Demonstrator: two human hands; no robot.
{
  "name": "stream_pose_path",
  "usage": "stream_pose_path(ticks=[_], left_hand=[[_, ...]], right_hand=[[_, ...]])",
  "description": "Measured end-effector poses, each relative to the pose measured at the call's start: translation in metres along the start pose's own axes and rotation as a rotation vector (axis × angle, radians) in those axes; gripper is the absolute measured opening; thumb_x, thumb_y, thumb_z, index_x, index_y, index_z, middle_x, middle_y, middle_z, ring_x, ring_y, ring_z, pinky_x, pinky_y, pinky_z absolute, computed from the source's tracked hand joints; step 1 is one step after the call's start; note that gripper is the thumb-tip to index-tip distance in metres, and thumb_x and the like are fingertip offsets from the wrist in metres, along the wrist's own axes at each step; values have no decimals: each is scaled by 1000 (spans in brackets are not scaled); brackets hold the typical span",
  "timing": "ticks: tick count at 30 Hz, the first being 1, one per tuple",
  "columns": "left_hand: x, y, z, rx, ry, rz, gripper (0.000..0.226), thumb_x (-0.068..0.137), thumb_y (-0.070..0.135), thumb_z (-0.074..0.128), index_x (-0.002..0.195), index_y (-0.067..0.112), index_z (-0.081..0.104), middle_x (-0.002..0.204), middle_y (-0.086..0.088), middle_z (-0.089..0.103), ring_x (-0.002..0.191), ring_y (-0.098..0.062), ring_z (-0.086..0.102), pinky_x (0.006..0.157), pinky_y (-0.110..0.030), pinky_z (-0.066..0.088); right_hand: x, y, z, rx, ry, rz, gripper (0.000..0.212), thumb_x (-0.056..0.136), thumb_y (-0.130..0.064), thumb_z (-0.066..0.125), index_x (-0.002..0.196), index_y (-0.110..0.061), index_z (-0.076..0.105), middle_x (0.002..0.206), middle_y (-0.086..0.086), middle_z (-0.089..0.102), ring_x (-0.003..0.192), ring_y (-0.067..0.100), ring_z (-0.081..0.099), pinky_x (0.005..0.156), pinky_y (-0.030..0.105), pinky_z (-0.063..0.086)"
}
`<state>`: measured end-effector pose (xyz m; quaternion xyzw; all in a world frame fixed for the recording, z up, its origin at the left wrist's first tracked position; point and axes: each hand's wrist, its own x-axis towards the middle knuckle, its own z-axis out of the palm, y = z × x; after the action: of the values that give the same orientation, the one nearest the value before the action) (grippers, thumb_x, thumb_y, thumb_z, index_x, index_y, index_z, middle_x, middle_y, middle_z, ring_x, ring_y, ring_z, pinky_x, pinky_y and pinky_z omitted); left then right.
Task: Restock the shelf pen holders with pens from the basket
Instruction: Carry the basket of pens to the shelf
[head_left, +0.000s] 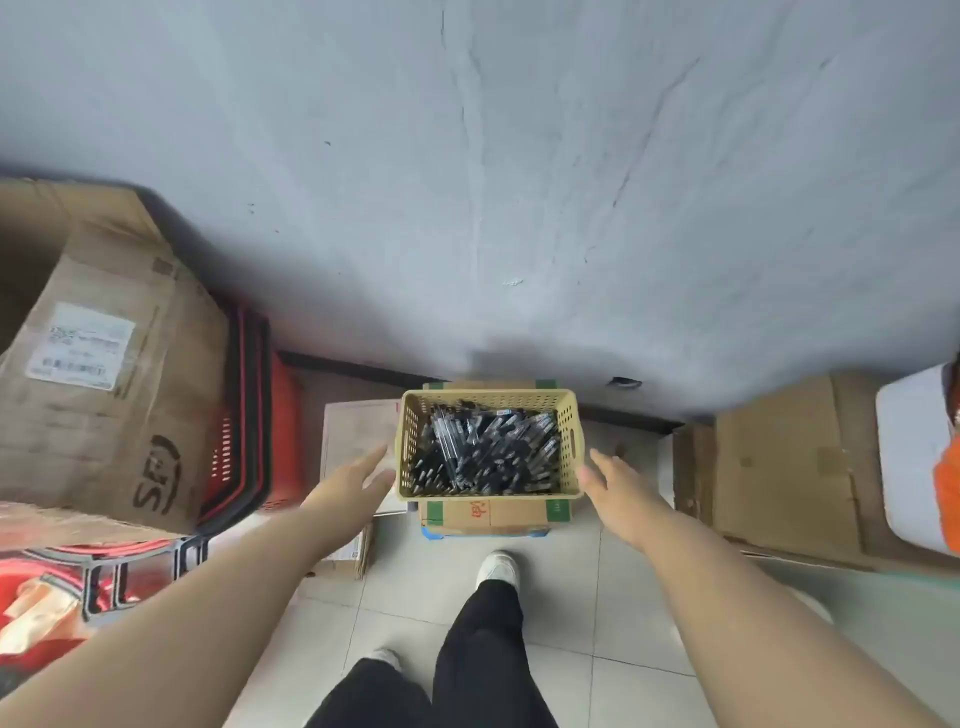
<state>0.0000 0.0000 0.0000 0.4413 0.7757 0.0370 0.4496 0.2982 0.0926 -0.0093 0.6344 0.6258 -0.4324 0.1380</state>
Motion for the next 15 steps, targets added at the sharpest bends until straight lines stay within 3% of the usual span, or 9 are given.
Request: stream_pose_path(ticks=[6,11,15], left_hand=[[69,-1,39,-201,5,-213,49,97,38,43,144,35,31,148,1,37,131,-24,39,101,-33,31],[113,-6,50,-267,-12,-270,49,97,36,44,144,36,31,145,-4,40,99,-15,48,83,-27,34],[137,-11,49,-283,-82,-268,51,97,36,45,145,38,28,147,-6,37,127,-24,42,97,-34,33]], right_hand=[[88,26,5,204,-57,96,53,96,-52,31,144,-29,31,150,-1,34,136,22,34,109,38,28],[132,30,21,214,-96,57,52,95,-52,34,143,-30,35,150,-1,35,136,22,35,112,42,29],[147,28,31,273,-78,83,47,97,-45,39,140,-26,40,150,1,34,136,23,35,111,39,28]])
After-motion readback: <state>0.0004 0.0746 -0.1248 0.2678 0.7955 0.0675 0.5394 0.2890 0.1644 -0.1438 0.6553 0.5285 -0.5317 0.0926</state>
